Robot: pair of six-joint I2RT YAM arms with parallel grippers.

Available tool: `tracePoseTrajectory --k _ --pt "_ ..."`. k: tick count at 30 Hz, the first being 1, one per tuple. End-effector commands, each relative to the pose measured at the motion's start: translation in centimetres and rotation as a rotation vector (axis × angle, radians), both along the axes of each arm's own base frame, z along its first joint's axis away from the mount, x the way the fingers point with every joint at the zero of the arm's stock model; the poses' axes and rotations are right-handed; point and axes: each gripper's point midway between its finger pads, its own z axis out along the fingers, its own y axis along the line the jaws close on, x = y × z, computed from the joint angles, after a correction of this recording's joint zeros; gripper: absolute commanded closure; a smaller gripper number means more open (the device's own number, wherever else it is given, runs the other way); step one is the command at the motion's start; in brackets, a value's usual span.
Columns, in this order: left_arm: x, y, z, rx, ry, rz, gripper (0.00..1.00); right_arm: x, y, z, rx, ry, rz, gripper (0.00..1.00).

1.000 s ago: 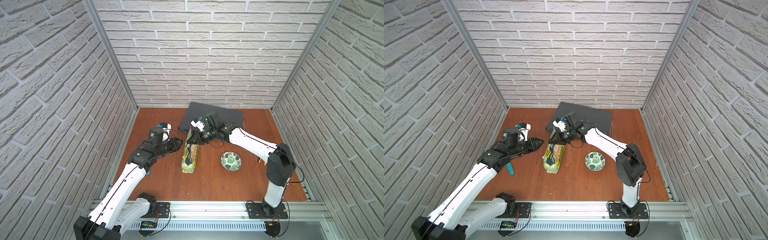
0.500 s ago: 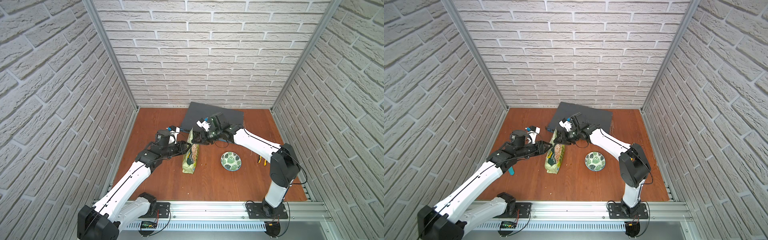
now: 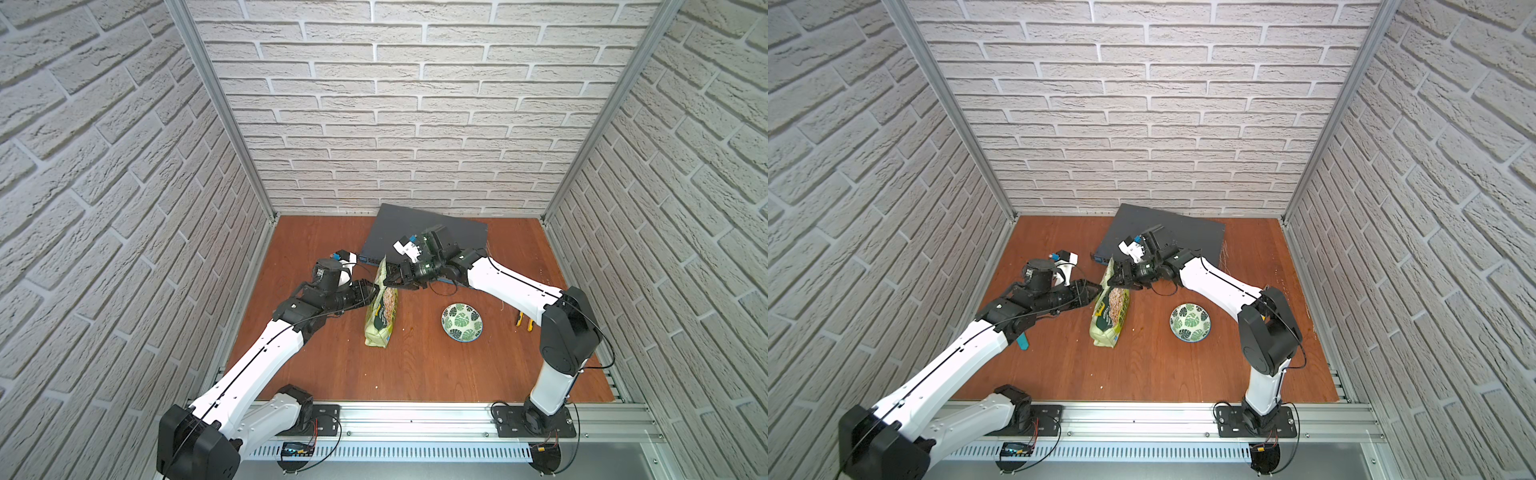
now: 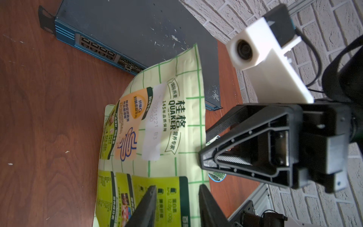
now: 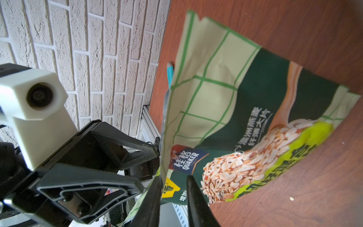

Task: Pour the oats into the breakfast bowl
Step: Open the oats bag at the center of the board.

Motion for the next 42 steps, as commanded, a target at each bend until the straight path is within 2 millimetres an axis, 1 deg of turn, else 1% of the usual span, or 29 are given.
tracePoseTrajectory --k 1,5,12,14,16,21,23,28,32,36,42 --pt "0.6 -0.4 0.4 -0.004 -0.037 -0.005 0.61 0.0 -0.4 3.4 0.048 -0.078 -0.004 0.72" --pt "0.7 -0.6 -0.1 0.005 -0.021 -0.012 0.62 -0.1 -0.4 4.1 0.058 -0.093 -0.004 0.68" --pt "0.7 -0.7 -0.4 0.029 -0.017 -0.019 0.61 -0.2 -0.3 4.4 0.064 -0.099 -0.002 0.64" --pt "0.6 -0.7 -0.3 0.031 -0.02 -0.02 0.61 -0.1 -0.4 4.1 0.045 -0.102 -0.006 0.64" --pt "0.6 -0.7 -0.3 0.035 -0.02 -0.019 0.61 -0.1 -0.6 3.7 0.019 -0.103 -0.006 0.66" --pt "0.6 -0.5 -0.4 0.041 -0.018 -0.015 0.61 -0.1 -0.9 2.5 -0.021 -0.093 -0.013 0.77" --pt "0.6 -0.5 -0.4 0.042 -0.018 -0.015 0.61 -0.1 -0.9 2.5 -0.021 -0.094 -0.013 0.78" --pt "0.6 -0.5 -0.2 0.044 -0.021 -0.015 0.61 -0.2 -0.5 3.0 -0.002 -0.098 -0.002 0.77" --pt "0.7 -0.5 -0.2 0.044 -0.021 -0.016 0.61 0.3 -0.5 3.8 0.011 -0.127 -0.025 0.72" --pt "0.6 -0.6 -0.4 0.046 -0.015 -0.017 0.61 1.0 -0.3 4.2 0.024 -0.136 -0.056 0.71" --pt "0.6 -0.6 -0.3 0.045 -0.019 -0.02 0.61 1.4 0.0 3.8 0.033 -0.117 -0.067 0.71"
